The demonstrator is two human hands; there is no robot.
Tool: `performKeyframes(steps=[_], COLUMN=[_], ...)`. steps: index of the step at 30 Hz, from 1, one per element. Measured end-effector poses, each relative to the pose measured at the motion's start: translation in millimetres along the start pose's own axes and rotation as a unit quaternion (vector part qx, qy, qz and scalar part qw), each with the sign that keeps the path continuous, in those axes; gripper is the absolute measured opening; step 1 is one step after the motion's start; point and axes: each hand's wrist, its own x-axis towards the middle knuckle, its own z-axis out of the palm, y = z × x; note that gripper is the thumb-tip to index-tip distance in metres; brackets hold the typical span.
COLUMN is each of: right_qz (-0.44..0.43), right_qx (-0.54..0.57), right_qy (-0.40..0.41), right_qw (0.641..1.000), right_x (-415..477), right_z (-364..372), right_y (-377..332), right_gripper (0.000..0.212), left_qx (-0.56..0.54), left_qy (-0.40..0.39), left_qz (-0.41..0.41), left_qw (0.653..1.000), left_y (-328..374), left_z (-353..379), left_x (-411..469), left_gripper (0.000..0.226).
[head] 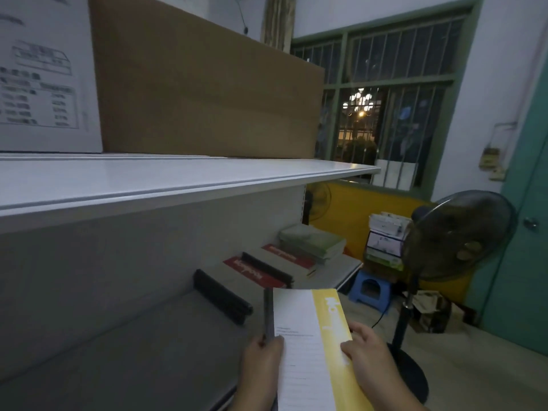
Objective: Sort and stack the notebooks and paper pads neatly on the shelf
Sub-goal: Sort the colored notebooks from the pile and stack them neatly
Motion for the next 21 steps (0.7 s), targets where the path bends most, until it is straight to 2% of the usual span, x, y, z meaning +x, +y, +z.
performKeyframes(steps=[3,5,8,10,12,14,16,19,21], right_qz=[-0.002,0.007,-0.004,-0.013,-0.032,-0.074,-0.124,-0.201,-0.229], right_qx=[-0.041,-0.077,-0.137,-0.165,-0.215,-0.257,-0.306,-0.363,-0.374], right_qy=[-0.003,-0.039,-0.08,-0.088,-0.093,-0.106,-0.126,-0.153,-0.176], right_qw=[0.999,0.996,0.987,0.982,0.972,0.958,0.936,0.897,0.881], right_x=[58.0,92.3,141.2,173.1,204.7,245.2,285.4,338.3,361.9], right_z=[-11.7,-17.5,-16.1,-10.5,-3.3,4.7,17.2,43.3,59.6], right_y=[-17.9,-30.9,-44.8,-45.3,-49.1,-51.0,-51.1,-48.5,-51.2], right_gripper=[0.034,0.04,0.046,0.05,0.052,0.054,0.054,0.052,0.045], left_qx=[0.022,0.048,0.023,-0.005,-0.046,-0.044,-0.06,-0.098,-0.078], left_qy=[-0.004,-0.004,0.019,0.02,0.014,0.024,0.058,0.103,0.126], left_qz=[-0.003,0.011,0.016,-0.015,-0.055,-0.078,-0.102,-0.083,-0.066], left_qw=[1.0,0.999,0.999,1.0,0.997,0.996,0.991,0.986,0.987], left_y=[7.4,15.7,22.9,23.7,21.2,17.0,17.7,24.0,33.0], left_z=[32.1,47.3,66.4,76.1,79.5,82.8,87.3,96.4,102.0], left_x=[45.5,75.4,120.3,146.6,175.9,211.0,239.3,268.0,279.3], left_gripper=[0.021,0.027,0.015,0.022,0.014,0.017,0.035,0.039,0.043])
